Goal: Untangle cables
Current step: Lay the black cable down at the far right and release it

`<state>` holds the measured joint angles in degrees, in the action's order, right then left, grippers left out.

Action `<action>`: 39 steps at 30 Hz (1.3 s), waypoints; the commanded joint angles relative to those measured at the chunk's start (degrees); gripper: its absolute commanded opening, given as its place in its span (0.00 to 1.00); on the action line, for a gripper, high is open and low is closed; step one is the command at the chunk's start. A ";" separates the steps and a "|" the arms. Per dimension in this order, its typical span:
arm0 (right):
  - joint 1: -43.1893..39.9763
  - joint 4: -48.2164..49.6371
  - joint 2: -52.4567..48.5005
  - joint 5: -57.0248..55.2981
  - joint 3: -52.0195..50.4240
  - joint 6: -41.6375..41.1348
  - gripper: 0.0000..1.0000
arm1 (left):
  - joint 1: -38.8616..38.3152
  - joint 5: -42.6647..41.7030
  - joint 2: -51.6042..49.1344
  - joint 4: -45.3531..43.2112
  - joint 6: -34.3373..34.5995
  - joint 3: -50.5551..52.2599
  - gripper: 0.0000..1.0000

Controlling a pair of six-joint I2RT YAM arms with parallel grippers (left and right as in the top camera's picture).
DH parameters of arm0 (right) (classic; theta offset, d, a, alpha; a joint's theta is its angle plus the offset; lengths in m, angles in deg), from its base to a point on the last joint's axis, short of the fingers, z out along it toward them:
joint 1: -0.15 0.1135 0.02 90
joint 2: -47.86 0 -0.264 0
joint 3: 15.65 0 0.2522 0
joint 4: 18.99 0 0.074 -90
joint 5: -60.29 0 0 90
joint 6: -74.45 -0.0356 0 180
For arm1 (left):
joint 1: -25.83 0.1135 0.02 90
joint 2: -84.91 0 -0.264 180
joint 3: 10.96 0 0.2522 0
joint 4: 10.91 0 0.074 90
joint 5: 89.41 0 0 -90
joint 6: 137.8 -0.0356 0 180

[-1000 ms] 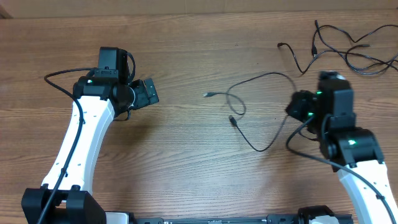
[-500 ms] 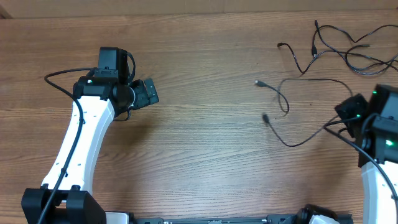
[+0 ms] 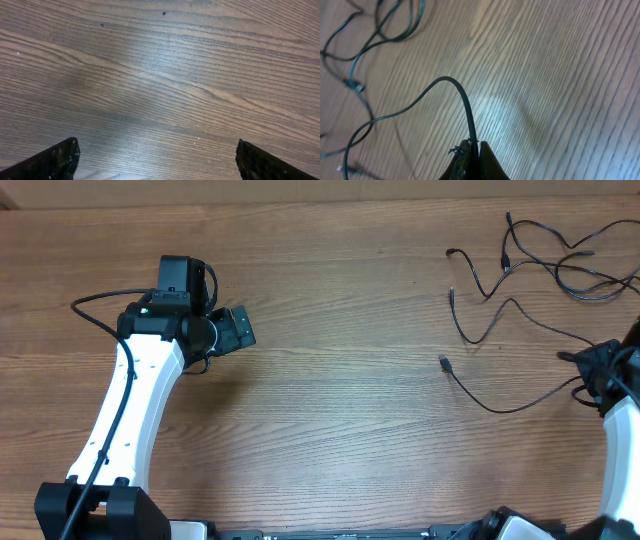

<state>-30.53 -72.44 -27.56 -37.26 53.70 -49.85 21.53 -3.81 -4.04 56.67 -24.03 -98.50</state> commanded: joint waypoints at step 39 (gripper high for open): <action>-20.83 49.20 -26.64 -1.01 1.79 5.05 0.04 | 0.15 0.37 -0.20 -0.07 -0.85 -0.85 1.00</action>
<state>-51.05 -25.03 -53.24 -37.64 53.99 -48.25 21.53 -3.81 -4.04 56.69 -24.03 -98.50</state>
